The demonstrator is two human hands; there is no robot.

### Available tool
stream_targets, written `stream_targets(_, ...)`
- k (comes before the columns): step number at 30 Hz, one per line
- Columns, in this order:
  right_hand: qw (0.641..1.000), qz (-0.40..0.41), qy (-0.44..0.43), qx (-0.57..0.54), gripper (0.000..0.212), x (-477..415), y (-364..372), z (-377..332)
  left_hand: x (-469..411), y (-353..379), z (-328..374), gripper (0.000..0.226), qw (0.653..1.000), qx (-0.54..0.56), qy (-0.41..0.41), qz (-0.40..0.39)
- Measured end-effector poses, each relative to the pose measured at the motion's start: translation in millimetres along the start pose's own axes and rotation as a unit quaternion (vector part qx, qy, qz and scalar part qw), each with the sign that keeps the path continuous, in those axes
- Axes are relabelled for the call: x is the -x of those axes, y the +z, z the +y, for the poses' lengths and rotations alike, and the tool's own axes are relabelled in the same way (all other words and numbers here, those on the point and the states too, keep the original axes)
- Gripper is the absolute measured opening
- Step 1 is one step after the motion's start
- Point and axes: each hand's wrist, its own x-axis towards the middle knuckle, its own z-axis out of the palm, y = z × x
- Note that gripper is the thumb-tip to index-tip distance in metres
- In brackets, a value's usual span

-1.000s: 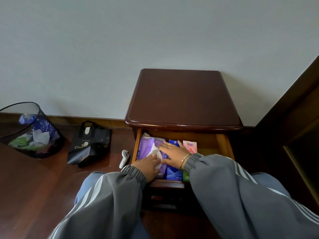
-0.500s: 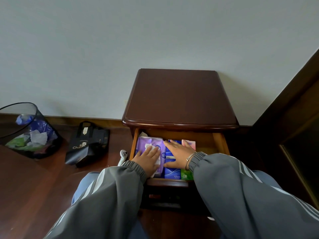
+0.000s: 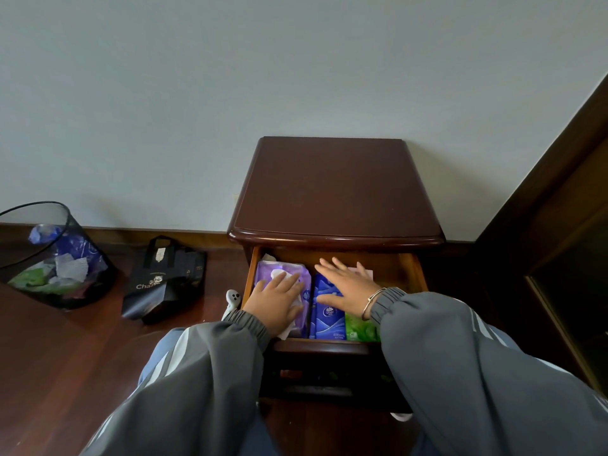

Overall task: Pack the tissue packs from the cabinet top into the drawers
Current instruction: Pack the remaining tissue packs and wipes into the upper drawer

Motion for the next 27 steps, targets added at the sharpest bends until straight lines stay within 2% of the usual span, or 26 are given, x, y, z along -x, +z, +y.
stream_targets(3,0.995,0.051,0.068,-0.052,0.069,13.5,-6.7,10.7,2.5,-8.2,9.6,0.049,0.997,0.035,0.009,0.061)
stream_targets(7,0.974,0.103,0.149,-0.138,0.064,35.2,-9.1,36.7,0.1,-19.8,45.6,0.035,0.959,0.253,-0.034,0.121)
stream_targets(10,0.946,0.097,0.217,-0.219,0.061,49.1,-7.7,53.6,-9.4,-24.3,75.2,0.040,0.920,0.369,-0.116,0.056)
stream_targets(14,0.892,0.070,0.290,-0.340,0.056,53.6,-0.5,60.9,-26.6,-27.1,97.0,0.040,0.884,0.392,-0.255,0.003)
stream_targets(16,0.861,0.065,0.319,-0.390,0.053,54.3,0.8,60.8,-35.5,-24.8,101.7,0.045,0.844,0.429,-0.320,-0.023)
stream_targets(18,0.818,0.058,0.343,-0.458,0.051,55.1,0.3,60.2,-44.9,-21.9,101.5,0.046,0.789,0.489,-0.369,-0.040)
stream_targets(20,0.763,0.057,0.365,-0.531,0.051,57.2,1.7,60.2,-50.7,-19.7,97.4,0.045,0.756,0.535,-0.373,-0.046)
stream_targets(23,0.725,0.071,0.373,-0.575,0.051,60.8,5.5,63.1,-50.3,-18.1,94.5,0.046,0.753,0.571,-0.316,-0.079)
stream_targets(25,0.718,0.077,0.371,-0.584,0.052,62.6,6.6,65.3,-50.4,-15.0,94.4,0.044,0.747,0.584,-0.309,-0.077)
stream_targets(27,0.750,0.075,0.365,-0.546,0.055,63.8,5.1,66.3,-51.6,-13.1,96.2,0.036,0.742,0.594,-0.300,-0.075)
